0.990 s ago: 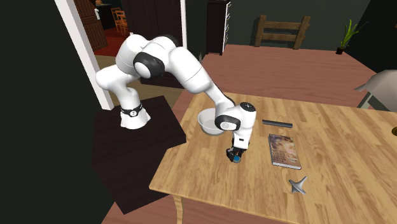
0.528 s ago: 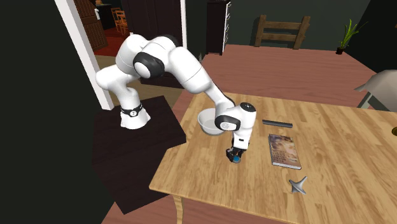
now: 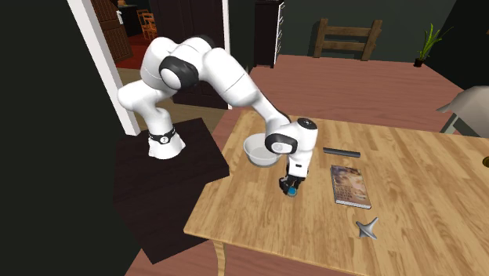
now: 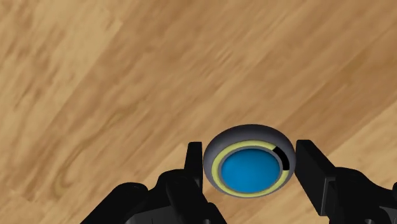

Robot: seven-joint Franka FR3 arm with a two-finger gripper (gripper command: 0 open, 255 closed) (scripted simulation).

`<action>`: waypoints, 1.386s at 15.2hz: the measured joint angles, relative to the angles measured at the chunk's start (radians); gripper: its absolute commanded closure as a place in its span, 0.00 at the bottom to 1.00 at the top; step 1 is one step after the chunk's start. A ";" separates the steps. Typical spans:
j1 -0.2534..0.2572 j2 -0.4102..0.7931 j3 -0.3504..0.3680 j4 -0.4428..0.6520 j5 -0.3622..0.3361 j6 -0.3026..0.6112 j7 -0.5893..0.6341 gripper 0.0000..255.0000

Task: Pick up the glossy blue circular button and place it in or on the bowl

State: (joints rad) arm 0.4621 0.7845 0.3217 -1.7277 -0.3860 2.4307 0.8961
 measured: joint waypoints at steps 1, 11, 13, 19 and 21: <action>-0.003 -0.009 0.003 -0.002 0.003 -0.007 -0.003 1.00; -0.028 -0.112 0.039 -0.027 0.041 -0.085 -0.024 1.00; -0.033 -0.131 0.045 -0.032 0.048 -0.098 -0.029 1.00; -0.048 -0.188 0.065 -0.034 0.073 -0.151 -0.046 1.00; -0.050 -0.202 0.071 -0.029 0.081 -0.170 -0.050 1.00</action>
State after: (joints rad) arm 0.4121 0.5823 0.3924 -1.7565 -0.3052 2.2610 0.8466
